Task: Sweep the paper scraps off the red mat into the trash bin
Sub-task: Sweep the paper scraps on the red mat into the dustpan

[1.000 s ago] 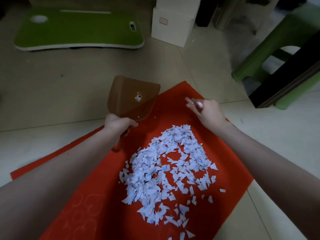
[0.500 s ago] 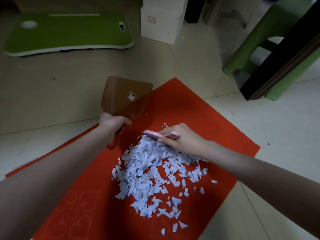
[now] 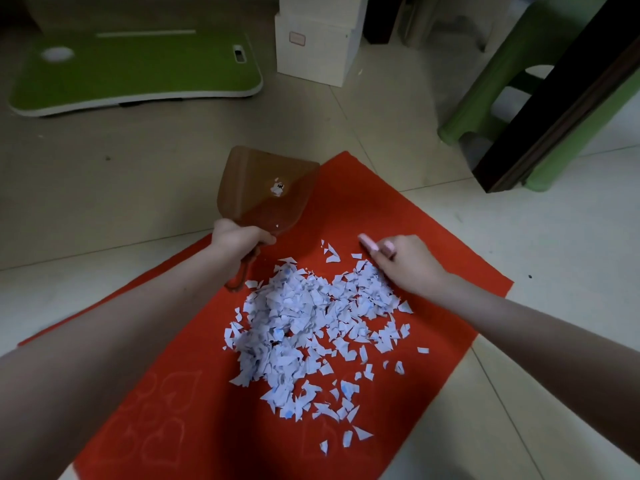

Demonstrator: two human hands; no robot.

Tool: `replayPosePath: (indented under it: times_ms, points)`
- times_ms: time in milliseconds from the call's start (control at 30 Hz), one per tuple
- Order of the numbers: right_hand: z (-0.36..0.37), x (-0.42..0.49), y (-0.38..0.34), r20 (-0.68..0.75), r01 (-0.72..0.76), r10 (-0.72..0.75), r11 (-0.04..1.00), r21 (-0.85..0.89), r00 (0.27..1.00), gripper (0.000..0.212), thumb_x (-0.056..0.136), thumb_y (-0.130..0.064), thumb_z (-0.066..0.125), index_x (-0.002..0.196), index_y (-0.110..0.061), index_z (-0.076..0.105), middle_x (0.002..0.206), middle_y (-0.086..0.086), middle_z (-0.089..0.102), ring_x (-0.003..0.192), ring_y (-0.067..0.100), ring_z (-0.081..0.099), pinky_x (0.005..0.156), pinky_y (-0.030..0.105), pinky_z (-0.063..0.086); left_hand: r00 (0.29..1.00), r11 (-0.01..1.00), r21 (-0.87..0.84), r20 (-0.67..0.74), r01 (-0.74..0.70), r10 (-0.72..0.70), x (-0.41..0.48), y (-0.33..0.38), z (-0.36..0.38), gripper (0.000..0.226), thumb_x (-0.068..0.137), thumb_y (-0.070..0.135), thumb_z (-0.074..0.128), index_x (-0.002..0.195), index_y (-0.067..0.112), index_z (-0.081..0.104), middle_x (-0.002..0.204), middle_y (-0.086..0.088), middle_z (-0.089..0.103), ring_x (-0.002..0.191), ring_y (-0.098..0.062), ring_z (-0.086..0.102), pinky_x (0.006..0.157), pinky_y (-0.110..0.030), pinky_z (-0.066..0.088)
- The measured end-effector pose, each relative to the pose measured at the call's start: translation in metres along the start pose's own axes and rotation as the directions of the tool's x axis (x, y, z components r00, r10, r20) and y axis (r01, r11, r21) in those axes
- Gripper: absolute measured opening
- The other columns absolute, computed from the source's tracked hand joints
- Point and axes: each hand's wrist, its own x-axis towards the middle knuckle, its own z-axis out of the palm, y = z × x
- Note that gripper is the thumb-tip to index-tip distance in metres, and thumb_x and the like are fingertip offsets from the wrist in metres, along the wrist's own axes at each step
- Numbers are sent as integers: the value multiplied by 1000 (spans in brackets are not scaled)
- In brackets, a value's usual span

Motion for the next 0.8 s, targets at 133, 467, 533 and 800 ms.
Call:
replayPosePath:
  times_ms: [133,467,533,800]
  points:
    - [2,-21,-26,100,148,-176,960,238,979,22,99,-21,47,99,-15,67,72,12,68,49,23,60,41,33,50,1000,1000,6,14,-12,12,-4,4,6,29,72,-2,76,61,9,51,34,1,48,39,-14,42,37,-20,36]
    - [-15,-33,6,-99,-108,101,992,-58,990,35,98,-31,47,75,-8,59,62,8,62,56,26,63,53,38,52,998,999,23,45,-41,40,-4,0,11,17,71,-1,76,76,4,62,63,-7,56,44,-14,43,47,-24,40]
    - [-2,-47,3,9,-105,106,994,-17,994,30,100,-28,45,78,-11,58,63,6,63,55,23,65,49,34,55,998,999,24,49,-41,40,-4,-1,13,17,70,-1,77,82,1,65,66,-10,58,44,-14,43,47,-24,40]
    - [-7,-65,-9,-134,44,3,938,344,991,20,95,-22,51,89,-14,68,69,8,70,60,27,67,54,41,55,997,997,59,60,-45,41,-5,1,25,25,70,1,78,67,7,54,55,-6,51,42,-15,43,41,-22,38]
